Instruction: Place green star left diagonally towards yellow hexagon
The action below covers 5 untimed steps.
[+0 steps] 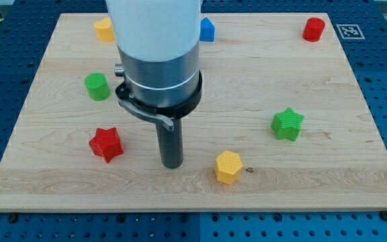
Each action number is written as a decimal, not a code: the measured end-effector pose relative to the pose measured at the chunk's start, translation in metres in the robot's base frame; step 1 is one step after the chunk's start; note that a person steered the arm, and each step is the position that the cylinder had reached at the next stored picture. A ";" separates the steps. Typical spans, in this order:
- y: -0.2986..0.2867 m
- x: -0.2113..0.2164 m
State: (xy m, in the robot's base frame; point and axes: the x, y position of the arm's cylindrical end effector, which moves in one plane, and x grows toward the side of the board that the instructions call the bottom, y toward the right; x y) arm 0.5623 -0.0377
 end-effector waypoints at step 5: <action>0.019 0.050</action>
State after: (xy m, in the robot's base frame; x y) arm 0.6121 -0.0185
